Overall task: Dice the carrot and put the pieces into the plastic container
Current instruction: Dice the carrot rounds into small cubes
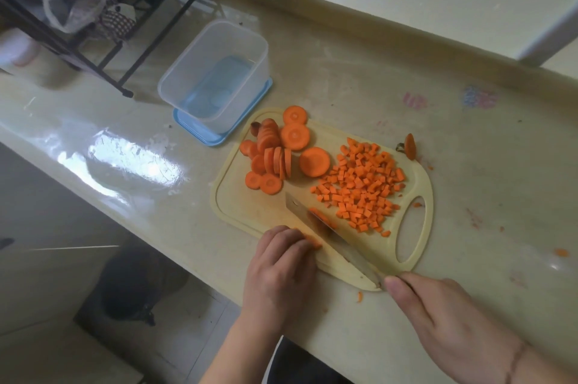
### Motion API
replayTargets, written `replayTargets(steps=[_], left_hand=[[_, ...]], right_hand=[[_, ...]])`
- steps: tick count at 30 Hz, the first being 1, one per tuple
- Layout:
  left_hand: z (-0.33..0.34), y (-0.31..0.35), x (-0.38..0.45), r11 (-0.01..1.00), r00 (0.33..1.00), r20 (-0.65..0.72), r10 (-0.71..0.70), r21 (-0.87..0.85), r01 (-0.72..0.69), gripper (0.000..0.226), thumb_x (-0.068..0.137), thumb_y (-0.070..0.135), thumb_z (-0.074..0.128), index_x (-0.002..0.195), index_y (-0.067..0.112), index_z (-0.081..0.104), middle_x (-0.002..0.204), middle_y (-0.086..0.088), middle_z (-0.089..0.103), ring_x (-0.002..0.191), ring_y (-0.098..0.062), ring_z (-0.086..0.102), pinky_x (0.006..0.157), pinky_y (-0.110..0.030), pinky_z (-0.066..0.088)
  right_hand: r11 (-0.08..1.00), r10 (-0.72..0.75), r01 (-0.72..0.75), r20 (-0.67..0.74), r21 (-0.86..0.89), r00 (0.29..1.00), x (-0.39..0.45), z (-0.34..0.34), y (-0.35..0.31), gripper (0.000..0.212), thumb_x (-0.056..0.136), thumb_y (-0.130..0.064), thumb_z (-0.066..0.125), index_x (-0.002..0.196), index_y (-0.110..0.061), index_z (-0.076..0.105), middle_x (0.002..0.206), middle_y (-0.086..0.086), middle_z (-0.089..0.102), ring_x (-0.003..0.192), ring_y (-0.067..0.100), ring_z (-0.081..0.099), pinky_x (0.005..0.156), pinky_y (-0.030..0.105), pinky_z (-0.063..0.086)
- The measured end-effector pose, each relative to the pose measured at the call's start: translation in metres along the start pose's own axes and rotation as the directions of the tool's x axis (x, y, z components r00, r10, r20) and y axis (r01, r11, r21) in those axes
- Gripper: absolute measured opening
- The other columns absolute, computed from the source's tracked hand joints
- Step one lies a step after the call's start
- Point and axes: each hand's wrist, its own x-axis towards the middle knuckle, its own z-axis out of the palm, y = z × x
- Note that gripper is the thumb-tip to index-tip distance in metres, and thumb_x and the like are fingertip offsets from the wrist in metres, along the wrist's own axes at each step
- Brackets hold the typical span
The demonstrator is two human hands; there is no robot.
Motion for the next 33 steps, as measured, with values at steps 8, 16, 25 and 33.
replayTargets(steps=[8,16,25,33], left_hand=[[0.005,-0.007,-0.006,1.0,1.0,-0.006,-0.005,0.021,0.005,0.015,0.082,-0.009,0.074,0.095,-0.003,0.076,0.101,-0.013,0.07,0.096,-0.032,0.064,0.084,-0.037,0.053],[0.006,-0.005,-0.008,0.999,1.0,0.011,-0.009,0.046,0.009,0.015,0.083,-0.006,0.073,0.097,-0.002,0.076,0.105,-0.013,0.072,0.102,-0.03,0.066,0.092,-0.035,0.054],[0.0,-0.003,-0.011,1.0,1.0,-0.001,-0.019,0.005,0.019,0.021,0.076,-0.01,0.084,0.093,-0.001,0.076,0.102,-0.011,0.072,0.101,-0.028,0.068,0.093,-0.032,0.054],[0.002,-0.001,-0.009,1.0,0.997,-0.081,-0.006,-0.014,0.005,0.012,0.09,0.01,0.071,0.088,-0.001,0.076,0.097,-0.012,0.072,0.096,-0.029,0.068,0.089,-0.039,0.056]], right_hand=[[1.0,0.011,-0.01,0.034,-0.025,0.999,-0.012,-0.003,-0.002,0.083,0.069,-0.089,0.003,0.08,-0.026,0.055,0.074,-0.011,0.065,0.067,0.005,0.06,0.067,0.027,0.046],[0.987,0.059,-0.046,0.081,-0.154,0.995,-0.009,-0.001,-0.003,0.087,0.061,-0.089,-0.015,0.08,-0.032,0.047,0.069,-0.004,0.059,0.072,0.011,0.06,0.07,0.031,0.047],[1.0,-0.009,0.009,0.009,-0.027,1.0,0.001,0.001,-0.003,0.072,0.08,-0.079,0.01,0.07,-0.02,0.05,0.063,-0.004,0.058,0.059,0.012,0.054,0.062,0.038,0.045],[1.0,0.008,-0.008,-0.022,-0.013,1.0,-0.012,-0.012,-0.004,0.082,0.073,-0.087,0.008,0.072,-0.02,0.055,0.062,-0.007,0.061,0.059,0.009,0.056,0.059,0.026,0.043]])
